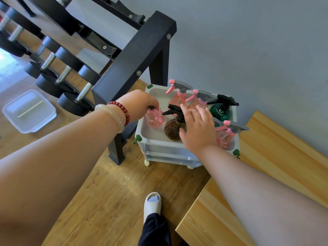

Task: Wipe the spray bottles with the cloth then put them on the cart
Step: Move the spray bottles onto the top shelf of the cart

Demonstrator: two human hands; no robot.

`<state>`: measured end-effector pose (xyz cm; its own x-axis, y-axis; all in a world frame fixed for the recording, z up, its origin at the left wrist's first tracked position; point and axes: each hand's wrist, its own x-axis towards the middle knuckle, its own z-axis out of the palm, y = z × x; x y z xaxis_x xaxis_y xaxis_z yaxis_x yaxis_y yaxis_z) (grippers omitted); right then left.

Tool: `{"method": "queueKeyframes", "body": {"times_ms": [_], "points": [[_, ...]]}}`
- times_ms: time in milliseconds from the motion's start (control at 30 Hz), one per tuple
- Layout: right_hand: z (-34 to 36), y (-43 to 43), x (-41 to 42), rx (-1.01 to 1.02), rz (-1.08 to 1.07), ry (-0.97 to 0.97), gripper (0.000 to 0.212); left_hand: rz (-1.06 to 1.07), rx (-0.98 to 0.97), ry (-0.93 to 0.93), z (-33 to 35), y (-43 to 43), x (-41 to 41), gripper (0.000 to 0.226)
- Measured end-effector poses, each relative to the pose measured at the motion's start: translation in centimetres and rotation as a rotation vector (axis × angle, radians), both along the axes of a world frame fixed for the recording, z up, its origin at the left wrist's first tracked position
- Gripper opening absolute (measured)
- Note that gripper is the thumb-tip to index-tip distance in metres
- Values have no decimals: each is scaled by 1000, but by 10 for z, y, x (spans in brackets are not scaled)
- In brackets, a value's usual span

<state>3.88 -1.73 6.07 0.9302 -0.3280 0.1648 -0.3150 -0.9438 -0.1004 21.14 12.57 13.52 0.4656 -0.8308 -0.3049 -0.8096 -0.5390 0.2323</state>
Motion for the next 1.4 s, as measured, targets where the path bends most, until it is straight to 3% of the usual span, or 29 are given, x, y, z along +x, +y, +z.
{"method": "queueKeyframes", "body": {"times_ms": [67,267,500,633,1400], "points": [[1,0,0,23,-4,22,71,-13,39,18,-8,3,0,30],[4,-1,1,57,-5,73,70,73,-130,130,-16,9,-9,53],[6,2,1,57,-11,77,71,464,-241,259,-20,-3,-29,37],[6,1,1,62,-5,97,71,622,-232,334,-19,-21,-31,46],[7,5,2,-17,-12,132,74,517,-171,317,-15,-23,-35,36]]}}
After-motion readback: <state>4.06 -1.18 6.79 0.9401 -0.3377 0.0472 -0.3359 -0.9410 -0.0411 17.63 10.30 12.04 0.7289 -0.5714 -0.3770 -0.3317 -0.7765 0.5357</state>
